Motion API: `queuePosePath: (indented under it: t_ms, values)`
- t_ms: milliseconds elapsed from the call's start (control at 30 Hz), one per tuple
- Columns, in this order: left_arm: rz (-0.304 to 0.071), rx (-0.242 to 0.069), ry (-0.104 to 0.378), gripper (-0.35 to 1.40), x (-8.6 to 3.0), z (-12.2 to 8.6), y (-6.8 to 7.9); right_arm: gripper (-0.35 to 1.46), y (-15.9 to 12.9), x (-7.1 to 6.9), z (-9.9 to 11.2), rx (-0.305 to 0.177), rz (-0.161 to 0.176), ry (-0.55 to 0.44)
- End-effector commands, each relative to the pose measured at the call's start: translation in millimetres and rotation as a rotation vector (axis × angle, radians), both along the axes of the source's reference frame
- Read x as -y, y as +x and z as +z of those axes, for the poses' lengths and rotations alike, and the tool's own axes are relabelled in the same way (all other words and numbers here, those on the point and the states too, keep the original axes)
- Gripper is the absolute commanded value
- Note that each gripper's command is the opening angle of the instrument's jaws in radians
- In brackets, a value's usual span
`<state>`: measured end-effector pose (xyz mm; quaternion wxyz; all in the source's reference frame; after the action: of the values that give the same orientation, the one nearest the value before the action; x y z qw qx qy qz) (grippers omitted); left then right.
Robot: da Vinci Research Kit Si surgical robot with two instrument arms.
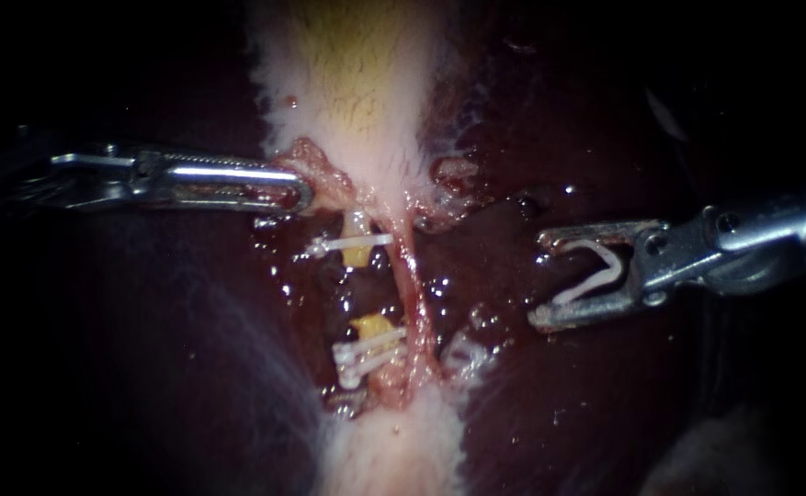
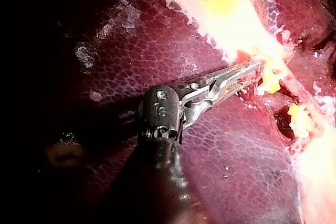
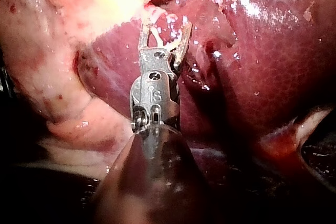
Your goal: Clipping first clip right tube
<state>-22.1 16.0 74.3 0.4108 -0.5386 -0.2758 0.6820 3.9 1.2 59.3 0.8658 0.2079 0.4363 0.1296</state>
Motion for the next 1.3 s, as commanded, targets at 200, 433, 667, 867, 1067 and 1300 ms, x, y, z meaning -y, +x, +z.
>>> queuePosePath:
  t_ms: [200, 433, 667, 867, 1067, 1300]
  values:
    - [0.003, 0.005, 0.012, -0.35, -1.0, -2.5, 2.6, 0.50, 0.0, 0.1, 0.0, 0.000, -0.001, 0.000]
    - [-0.037, 0.013, 0.006, -0.35, -2.8, -8.0, 6.7, 0.50, -0.1, 0.1, 0.0, -0.001, -0.001, 0.000]
    - [-0.044, 0.013, -0.006, -0.35, -2.3, -9.0, 6.3, 0.50, 0.9, 0.5, 0.2, -0.005, -0.010, 0.008]
    - [-0.048, 0.009, -0.009, -0.35, -2.0, -8.7, 6.0, 0.50, 3.3, 1.6, 1.3, -0.016, -0.032, 0.014]
    - [-0.044, 0.012, -0.009, -0.35, -1.9, -8.6, 5.8, 0.50, 6.8, 3.2, 3.2, -0.012, -0.027, 0.044]
    - [-0.041, 0.014, -0.010, -0.35, -1.7, -8.5, 5.6, 0.50, 10.8, 3.0, 5.2, 0.002, -0.008, 0.078]
